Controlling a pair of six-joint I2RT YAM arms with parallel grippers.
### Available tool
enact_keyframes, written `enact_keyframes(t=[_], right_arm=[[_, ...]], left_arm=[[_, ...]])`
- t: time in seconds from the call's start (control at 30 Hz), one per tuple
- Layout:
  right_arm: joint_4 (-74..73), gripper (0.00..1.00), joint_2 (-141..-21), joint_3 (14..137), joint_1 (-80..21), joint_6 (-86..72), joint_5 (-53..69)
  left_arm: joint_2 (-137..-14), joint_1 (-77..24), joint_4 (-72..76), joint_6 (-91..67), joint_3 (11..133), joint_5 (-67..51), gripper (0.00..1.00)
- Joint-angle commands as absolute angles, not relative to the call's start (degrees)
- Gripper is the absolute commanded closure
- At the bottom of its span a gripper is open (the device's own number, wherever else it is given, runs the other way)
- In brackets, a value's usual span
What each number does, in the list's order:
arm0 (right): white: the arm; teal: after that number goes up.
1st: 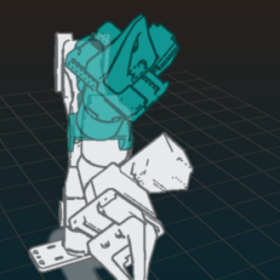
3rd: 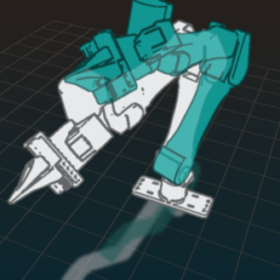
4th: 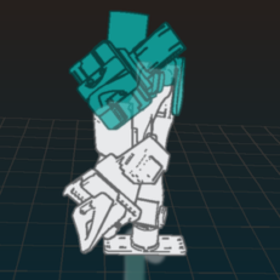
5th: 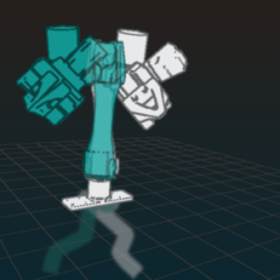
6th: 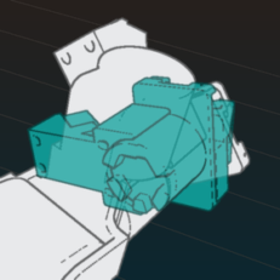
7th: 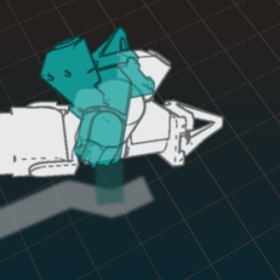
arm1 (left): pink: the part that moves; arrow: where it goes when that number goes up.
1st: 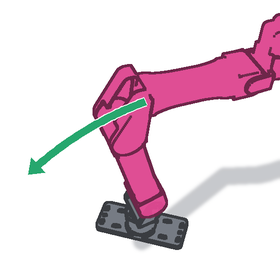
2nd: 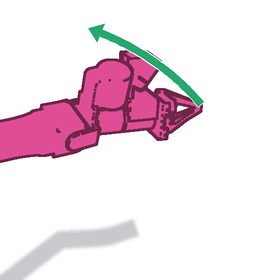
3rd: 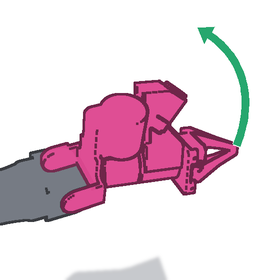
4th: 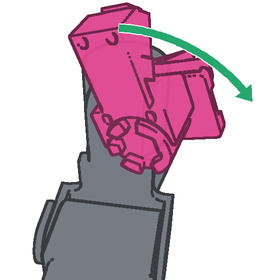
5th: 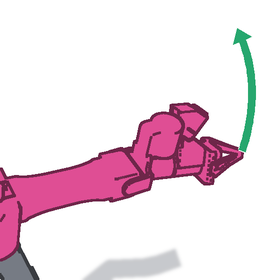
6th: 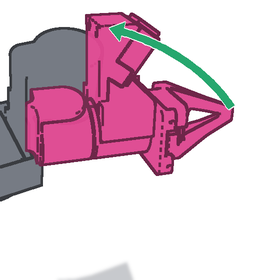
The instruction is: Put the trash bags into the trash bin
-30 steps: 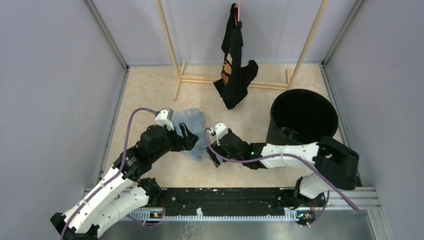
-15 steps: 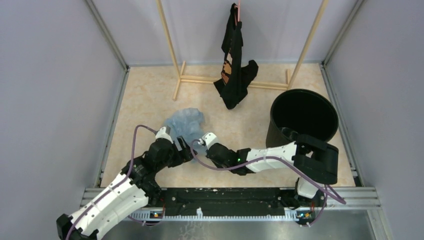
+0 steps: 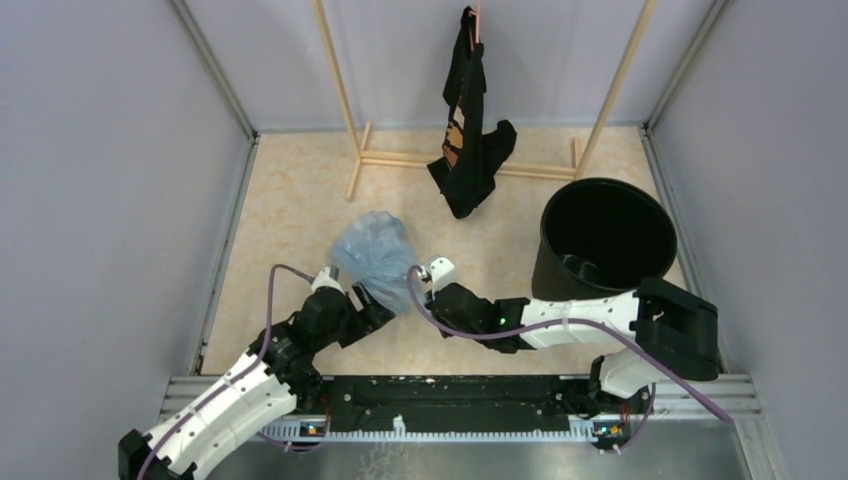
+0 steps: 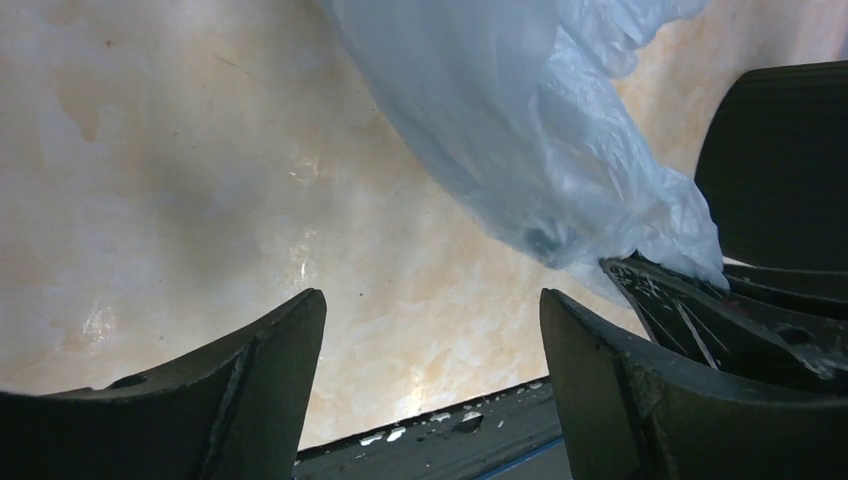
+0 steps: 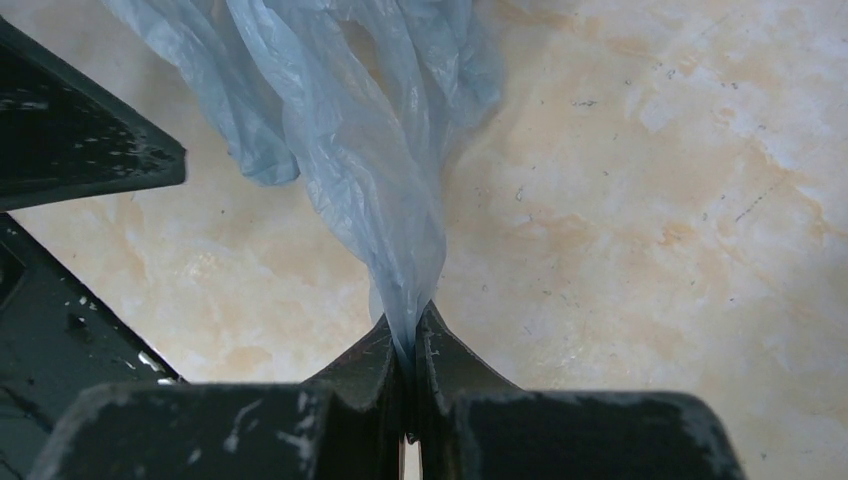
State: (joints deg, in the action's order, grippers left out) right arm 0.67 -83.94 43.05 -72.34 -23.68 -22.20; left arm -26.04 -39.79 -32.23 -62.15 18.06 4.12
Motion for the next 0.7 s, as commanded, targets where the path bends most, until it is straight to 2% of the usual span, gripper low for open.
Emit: enact_keyframes(t=[0.0, 0.13, 0.47, 0.5, 0.67], right_arm=[[2.3, 0.99, -81.1, 42.4, -72.3, -26.0, -20.2], [2.5, 0.99, -78.9, 40.7, -72.3, -27.0, -19.5], [4.2, 0.99, -77.4, 39.6, -72.3, -27.6, -17.6], [4.3, 0.99, -77.6, 39.8, -72.3, -27.5, -17.6], [5.6, 0.99, -78.4, 40.5, -72.3, -27.2, -16.9]], left_arm=[[-30.6, -39.7, -25.2, -62.6, 18.3, 5.0, 0.15], [-33.5, -39.7, -25.6, -60.9, 20.5, 5.6, 0.09], [-28.4, -39.7, -22.7, -58.7, 21.4, -4.0, 0.05], [-27.1, -39.6, -22.8, -59.0, 21.2, -3.8, 0.02], [-22.9, -39.7, -24.2, -64.0, 18.7, 2.6, 0.02]])
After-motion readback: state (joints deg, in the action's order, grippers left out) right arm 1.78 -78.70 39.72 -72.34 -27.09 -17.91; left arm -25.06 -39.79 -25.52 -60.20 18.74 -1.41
